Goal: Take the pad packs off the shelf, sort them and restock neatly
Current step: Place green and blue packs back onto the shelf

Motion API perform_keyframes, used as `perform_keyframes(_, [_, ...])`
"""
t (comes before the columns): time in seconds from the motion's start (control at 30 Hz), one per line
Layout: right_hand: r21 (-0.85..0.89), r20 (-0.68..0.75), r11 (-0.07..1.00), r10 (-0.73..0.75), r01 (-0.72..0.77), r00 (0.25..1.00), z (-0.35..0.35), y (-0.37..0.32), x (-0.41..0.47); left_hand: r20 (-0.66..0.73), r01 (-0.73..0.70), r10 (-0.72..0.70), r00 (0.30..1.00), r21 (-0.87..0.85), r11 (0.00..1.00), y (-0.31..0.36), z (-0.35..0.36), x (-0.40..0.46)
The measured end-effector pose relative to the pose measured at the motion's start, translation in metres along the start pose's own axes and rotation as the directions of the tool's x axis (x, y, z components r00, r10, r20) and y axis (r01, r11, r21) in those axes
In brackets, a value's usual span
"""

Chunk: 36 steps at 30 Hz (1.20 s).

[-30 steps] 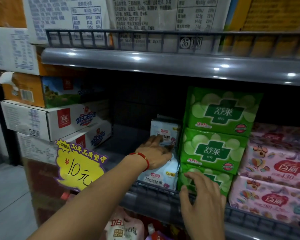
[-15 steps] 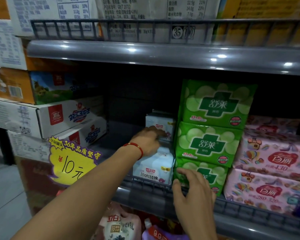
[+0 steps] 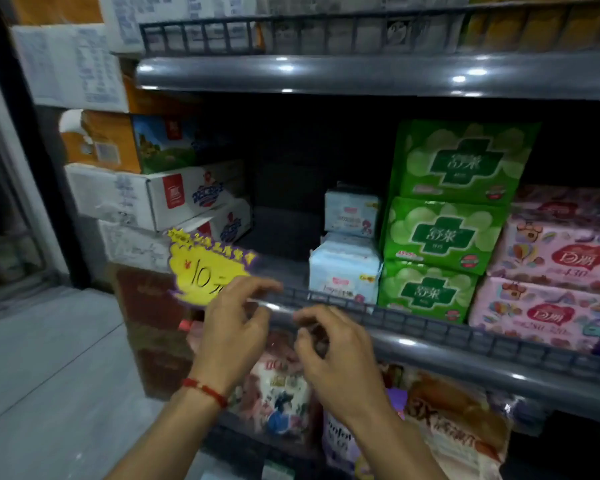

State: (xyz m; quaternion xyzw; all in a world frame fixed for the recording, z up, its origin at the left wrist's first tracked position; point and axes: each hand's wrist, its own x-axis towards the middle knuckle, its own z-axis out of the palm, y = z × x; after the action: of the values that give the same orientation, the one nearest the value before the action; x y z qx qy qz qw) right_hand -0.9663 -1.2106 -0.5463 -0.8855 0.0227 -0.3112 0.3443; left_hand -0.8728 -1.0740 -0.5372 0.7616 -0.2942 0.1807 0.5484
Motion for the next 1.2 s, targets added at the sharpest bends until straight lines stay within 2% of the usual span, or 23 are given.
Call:
perform_keyframes(0.07, [-0.043, 0.248, 0.999, 0.010, 0.001, 0.969, 0.030, -0.012, -0.020, -0.018, 0.150, -0.150, 0.988, -0.020, 0.988, -0.022, -0.027, -0.053])
perform_keyframes(0.1, [-0.093, 0.381, 0.996, 0.019, 0.018, 0.924, 0.045, -0.018, -0.032, -0.021, 0.223, -0.223, 0.975, -0.001, 0.975, -0.035, -0.040, -0.081])
perform_keyframes(0.2, [-0.189, 0.681, 0.975, 0.043, 0.119, 0.731, 0.085, -0.032, -0.067, -0.001, 0.441, -0.448, 0.894, 0.178, 0.880, -0.075, -0.082, -0.166])
perform_keyframes(0.27, [-0.233, 0.810, 0.955, 0.087, 0.181, 0.581, 0.112, -0.037, -0.085, 0.015, 0.551, -0.575, 0.818, 0.266, 0.791, -0.095, -0.108, -0.220])
perform_keyframes(0.37, [-0.333, 0.927, 0.900, 0.258, 0.280, 0.272, 0.154, -0.036, -0.104, 0.050, 0.704, -0.753, 0.656, 0.320, 0.634, -0.115, -0.132, -0.287])
perform_keyframes(0.4, [-0.364, 0.929, 0.874, 0.314, 0.322, 0.198, 0.168, -0.034, -0.108, 0.063, 0.746, -0.797, 0.600, 0.317, 0.586, -0.121, -0.135, -0.305])
perform_keyframes(0.43, [-0.386, 0.922, 0.852, 0.352, 0.354, 0.159, 0.179, -0.033, -0.109, 0.079, 0.779, -0.830, 0.552, 0.307, 0.547, -0.126, -0.136, -0.319])
perform_keyframes(0.5, [-0.418, 0.908, 0.838, 0.383, 0.350, 0.168, 0.198, -0.025, -0.110, 0.099, 0.824, -0.876, 0.471, 0.305, 0.478, -0.134, -0.129, -0.341])
perform_keyframes(0.63, [-0.511, 0.848, 0.827, 0.442, 0.233, 0.294, 0.225, 0.016, -0.113, 0.119, 0.896, -0.932, 0.343, 0.255, 0.362, -0.148, -0.102, -0.351])
perform_keyframes(0.73, [-0.609, 0.735, 0.793, 0.579, -0.032, 0.354, 0.243, 0.062, -0.130, 0.114, 0.908, -0.949, 0.295, 0.275, 0.315, -0.169, -0.082, -0.344])
perform_keyframes(0.83, [-0.633, 0.629, 0.718, 0.695, -0.289, 0.349, 0.265, 0.098, -0.145, 0.043, 0.927, -0.965, 0.257, 0.271, 0.259, -0.196, -0.065, -0.335])
perform_keyframes(0.9, [-0.599, 0.587, 0.693, 0.721, -0.401, 0.369, 0.281, 0.112, -0.150, 0.024, 0.955, -0.980, 0.199, 0.217, 0.200, -0.215, -0.053, -0.331])
perform_keyframes(1.0, [-0.560, 0.573, 0.708, 0.706, -0.430, 0.417, 0.303, 0.123, -0.156, 0.043, 0.991, -0.994, 0.101, 0.086, 0.105, -0.235, -0.035, -0.332])
perform_keyframes(1.07, [-0.556, 0.598, 0.728, 0.686, -0.401, 0.415, 0.313, 0.129, -0.159, 0.062, 0.999, -0.997, 0.052, -0.012, 0.051, -0.244, -0.023, -0.333])
perform_keyframes(1.13, [-0.552, 0.615, 0.733, 0.680, -0.398, 0.400, 0.319, 0.138, -0.162, 0.065, 0.997, -0.998, 0.023, -0.073, 0.018, -0.252, -0.015, -0.334])
perform_keyframes(1.2, [-0.573, 0.614, 0.722, 0.691, -0.387, 0.381, 0.322, 0.145, -0.164, 0.043, 0.997, -0.999, 0.023, -0.069, 0.020, -0.261, -0.010, -0.337])
